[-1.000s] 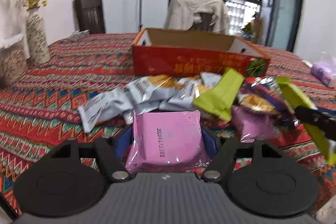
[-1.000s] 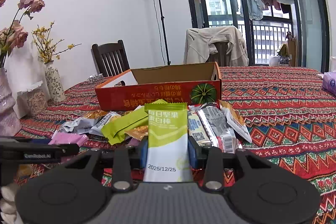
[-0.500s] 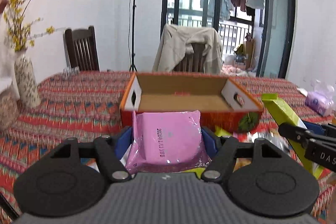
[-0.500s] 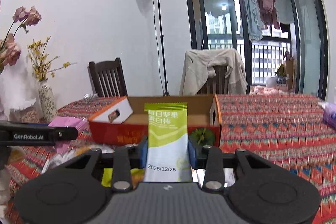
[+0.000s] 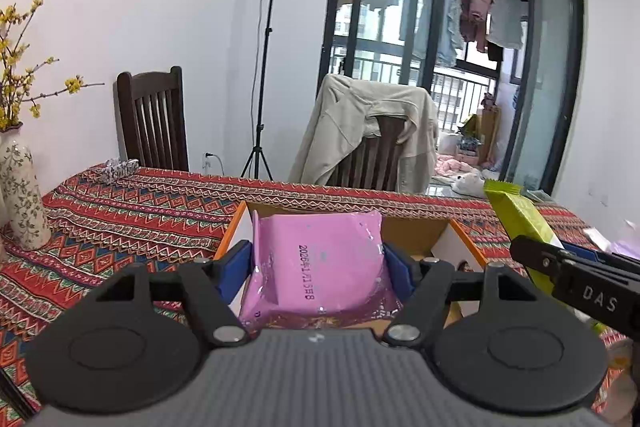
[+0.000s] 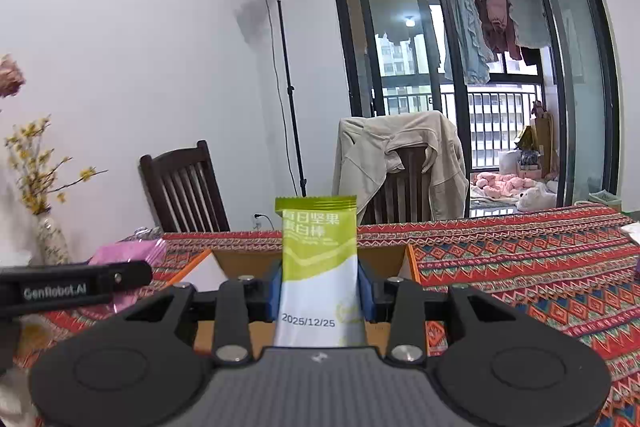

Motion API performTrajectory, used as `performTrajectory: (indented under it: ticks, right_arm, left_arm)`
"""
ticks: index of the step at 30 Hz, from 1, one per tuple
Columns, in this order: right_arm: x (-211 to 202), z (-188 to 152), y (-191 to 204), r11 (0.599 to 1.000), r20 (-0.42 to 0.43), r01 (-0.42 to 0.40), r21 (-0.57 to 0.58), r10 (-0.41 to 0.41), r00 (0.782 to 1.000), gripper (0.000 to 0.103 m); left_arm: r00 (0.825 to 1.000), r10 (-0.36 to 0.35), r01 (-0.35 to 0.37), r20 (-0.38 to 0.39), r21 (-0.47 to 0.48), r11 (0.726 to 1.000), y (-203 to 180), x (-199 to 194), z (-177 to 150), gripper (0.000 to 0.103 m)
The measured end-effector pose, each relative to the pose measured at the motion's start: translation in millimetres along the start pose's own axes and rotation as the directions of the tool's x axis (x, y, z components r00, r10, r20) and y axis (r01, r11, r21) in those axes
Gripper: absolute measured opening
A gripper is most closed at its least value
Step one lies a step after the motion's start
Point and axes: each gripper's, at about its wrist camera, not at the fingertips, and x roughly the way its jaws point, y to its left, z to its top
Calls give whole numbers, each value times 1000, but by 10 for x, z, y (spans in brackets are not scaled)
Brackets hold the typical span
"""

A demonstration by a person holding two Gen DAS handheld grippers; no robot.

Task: Organize snacks
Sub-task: 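Lower both held packets into the cardboard box and open both grippers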

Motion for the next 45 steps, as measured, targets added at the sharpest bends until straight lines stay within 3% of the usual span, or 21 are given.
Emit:
performTrajectory:
  ticks: [8, 13, 18, 23, 26, 27, 28, 30, 33, 45]
  right_arm:
    - [696, 125, -138, 996, -35, 33, 82, -30, 999, 36]
    - [1077, -50, -250, 990, -103, 42, 135, -29, 994, 36]
    - [1282, -280, -330, 988, -178, 35, 150, -7, 984, 36]
    - [1269, -331, -294, 991, -187, 32, 127, -8, 982, 39]
    - [1234, -339, -261, 994, -182, 43, 103, -24, 983, 47]
    - [1217, -336, -258, 993, -176, 47, 104, -29, 984, 62]
    - [1191, -332, -265, 992, -164, 53, 113, -34, 986, 74]
    - [1142, -319, -292, 990, -139, 52, 129, -34, 990, 85]
    - [1066, -303, -351, 986, -108, 44, 161, -27, 994, 103]
    - [909, -223, -368, 985, -78, 23, 174, -9, 997, 103]
  left_arm:
    - [997, 75, -75, -2, -30, 997, -45, 577, 114, 71]
    - [993, 114, -115, -20, -57, 992, -19, 903, -24, 71]
    - [987, 121, -125, -104, -34, 992, 63, 1153, -195, 71]
    - [985, 108, -115, -132, -44, 992, 136, 1192, -268, 75]
    - [988, 106, -113, -113, -52, 992, 143, 1134, -275, 86]
    - [989, 112, -117, -98, -51, 992, 142, 1104, -277, 90]
    - [989, 120, -124, -83, -54, 991, 138, 1081, -271, 101]
    - [989, 144, -146, -39, -63, 987, 139, 1031, -271, 103]
    - [988, 148, -150, -31, -63, 987, 129, 1004, -259, 103]
    - [986, 164, -164, -10, -43, 986, 12, 880, -186, 103]
